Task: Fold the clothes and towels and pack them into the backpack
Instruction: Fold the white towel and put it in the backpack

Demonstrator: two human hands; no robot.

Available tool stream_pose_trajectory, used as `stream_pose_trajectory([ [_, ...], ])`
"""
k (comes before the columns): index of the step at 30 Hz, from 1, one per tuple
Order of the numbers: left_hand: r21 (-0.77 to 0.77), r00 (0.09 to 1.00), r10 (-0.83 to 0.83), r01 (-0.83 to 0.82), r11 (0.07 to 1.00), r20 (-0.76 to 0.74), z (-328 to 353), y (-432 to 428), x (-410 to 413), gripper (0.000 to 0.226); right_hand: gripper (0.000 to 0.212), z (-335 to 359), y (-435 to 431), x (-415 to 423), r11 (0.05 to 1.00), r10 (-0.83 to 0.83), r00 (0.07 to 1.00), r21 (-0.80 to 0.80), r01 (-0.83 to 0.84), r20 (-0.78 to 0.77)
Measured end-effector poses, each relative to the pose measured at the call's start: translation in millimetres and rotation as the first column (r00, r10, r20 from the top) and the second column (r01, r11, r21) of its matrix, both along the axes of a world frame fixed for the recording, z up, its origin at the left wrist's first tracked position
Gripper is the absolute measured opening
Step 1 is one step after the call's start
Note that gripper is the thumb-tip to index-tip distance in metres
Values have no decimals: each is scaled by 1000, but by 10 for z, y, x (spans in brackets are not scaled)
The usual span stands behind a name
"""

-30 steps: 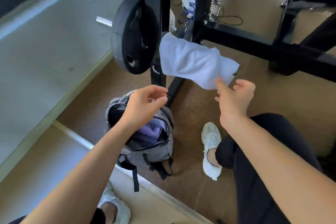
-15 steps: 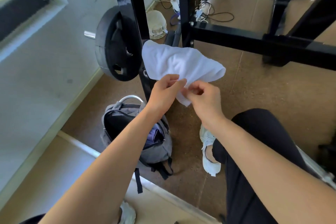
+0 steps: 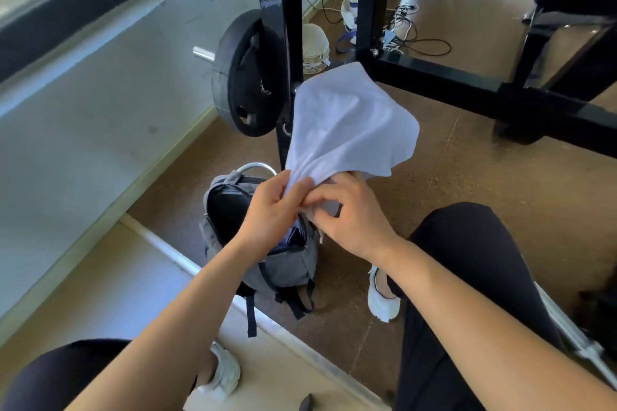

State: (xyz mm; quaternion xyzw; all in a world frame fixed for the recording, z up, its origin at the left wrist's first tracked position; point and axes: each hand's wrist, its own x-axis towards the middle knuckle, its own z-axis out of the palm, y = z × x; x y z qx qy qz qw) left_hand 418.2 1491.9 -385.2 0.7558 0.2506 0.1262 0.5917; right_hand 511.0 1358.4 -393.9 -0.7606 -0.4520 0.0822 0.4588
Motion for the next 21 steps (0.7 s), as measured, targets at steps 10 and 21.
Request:
stream_pose_trajectory([
  [10, -92, 995, -97, 94, 991, -23, 63, -235, -1016, 29, 43, 47, -210, -127, 955, -294, 953, 26, 297, -71],
  [21, -387, 977, 213, -188, 903, 23, -111, -272, -1680, 41, 29, 46, -208, -636, 981, -95, 944, -131, 142, 316],
])
